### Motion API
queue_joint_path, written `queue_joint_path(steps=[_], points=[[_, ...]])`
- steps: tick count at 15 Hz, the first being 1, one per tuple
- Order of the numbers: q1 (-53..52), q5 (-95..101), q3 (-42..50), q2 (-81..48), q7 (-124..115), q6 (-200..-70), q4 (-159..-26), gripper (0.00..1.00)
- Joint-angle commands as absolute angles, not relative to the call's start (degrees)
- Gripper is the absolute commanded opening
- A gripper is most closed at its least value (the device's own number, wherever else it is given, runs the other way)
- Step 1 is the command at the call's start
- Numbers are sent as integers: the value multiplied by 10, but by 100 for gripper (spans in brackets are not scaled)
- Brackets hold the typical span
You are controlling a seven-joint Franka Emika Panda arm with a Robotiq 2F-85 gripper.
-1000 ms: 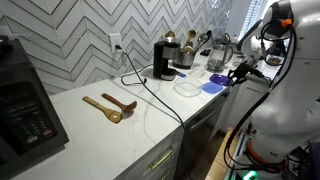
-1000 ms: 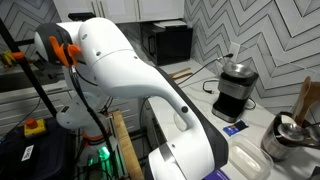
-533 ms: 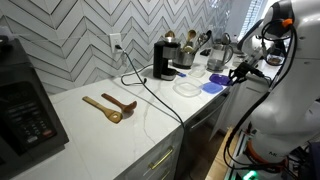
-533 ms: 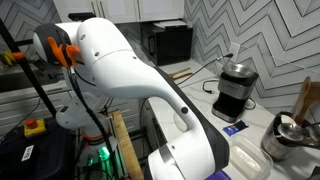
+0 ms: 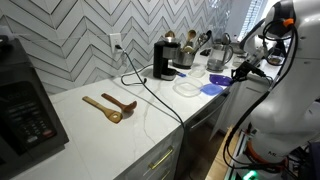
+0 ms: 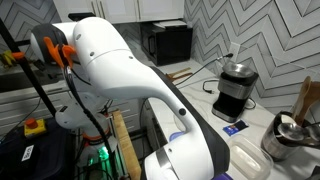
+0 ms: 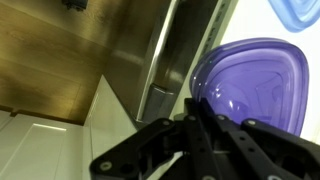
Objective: Cover the lunch boxes with their lids
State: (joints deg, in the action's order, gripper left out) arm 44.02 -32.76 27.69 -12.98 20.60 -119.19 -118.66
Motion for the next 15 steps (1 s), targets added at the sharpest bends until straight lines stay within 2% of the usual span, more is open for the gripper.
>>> queue_joint_path(steps=[1,15], points=[[457,-340,261,-127,203,-1192,-1190,1],[429,-218,266,8,167,-1173,-1218,2]])
